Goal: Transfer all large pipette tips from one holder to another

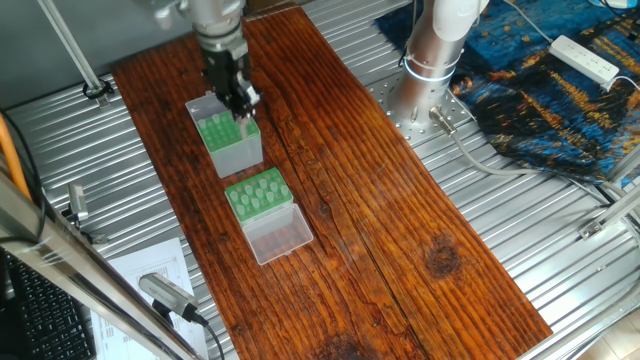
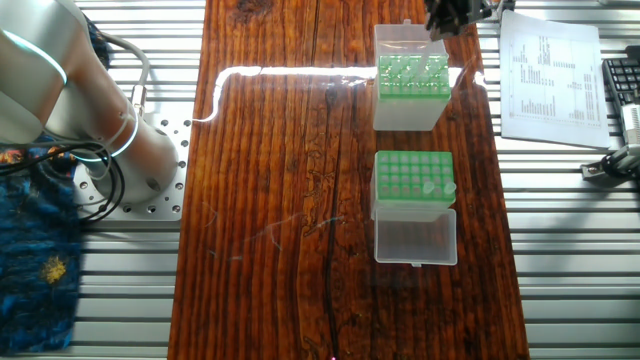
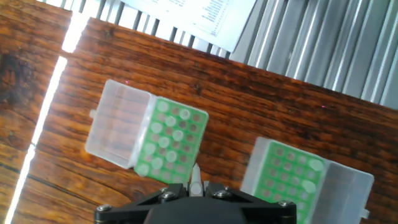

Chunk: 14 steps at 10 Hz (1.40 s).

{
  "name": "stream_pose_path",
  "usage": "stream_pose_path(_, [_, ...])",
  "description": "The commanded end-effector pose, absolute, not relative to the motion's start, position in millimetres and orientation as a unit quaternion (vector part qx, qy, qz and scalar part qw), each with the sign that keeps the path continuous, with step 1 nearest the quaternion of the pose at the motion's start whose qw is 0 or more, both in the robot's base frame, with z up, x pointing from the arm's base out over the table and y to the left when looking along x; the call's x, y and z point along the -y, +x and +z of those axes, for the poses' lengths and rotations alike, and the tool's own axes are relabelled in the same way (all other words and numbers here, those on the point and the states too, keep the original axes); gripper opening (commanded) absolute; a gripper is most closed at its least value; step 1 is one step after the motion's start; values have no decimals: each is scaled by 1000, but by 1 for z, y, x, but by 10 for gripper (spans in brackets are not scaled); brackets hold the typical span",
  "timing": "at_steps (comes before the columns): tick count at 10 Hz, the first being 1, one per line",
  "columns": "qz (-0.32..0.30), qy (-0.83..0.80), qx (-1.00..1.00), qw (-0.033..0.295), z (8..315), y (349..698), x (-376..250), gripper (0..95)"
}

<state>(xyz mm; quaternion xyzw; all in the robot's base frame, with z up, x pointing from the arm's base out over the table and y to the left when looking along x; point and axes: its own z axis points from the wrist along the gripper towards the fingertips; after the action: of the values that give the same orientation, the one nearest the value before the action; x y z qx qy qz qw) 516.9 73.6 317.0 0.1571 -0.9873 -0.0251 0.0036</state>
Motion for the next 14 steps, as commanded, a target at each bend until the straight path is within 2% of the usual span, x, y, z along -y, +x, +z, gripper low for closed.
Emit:
stream_pose_path(1, [-28, 153, 988, 1, 317, 513, -74, 0])
stream_pose_path(5, [-28, 146, 989, 4, 312, 513, -75, 0])
stream_pose_path(6, [-11, 158, 987, 3, 312, 513, -74, 0])
stream_pose_path(7, [26, 197, 980, -10, 312, 513, -74, 0])
stream_pose_path(9, [23, 218, 976, -6, 312, 513, -74, 0])
stream_pose_path(12, [-3, 208, 978, -17, 310, 513, -71, 0])
stream_pose_path(14, [-15, 206, 978, -16, 314, 501, -76, 0])
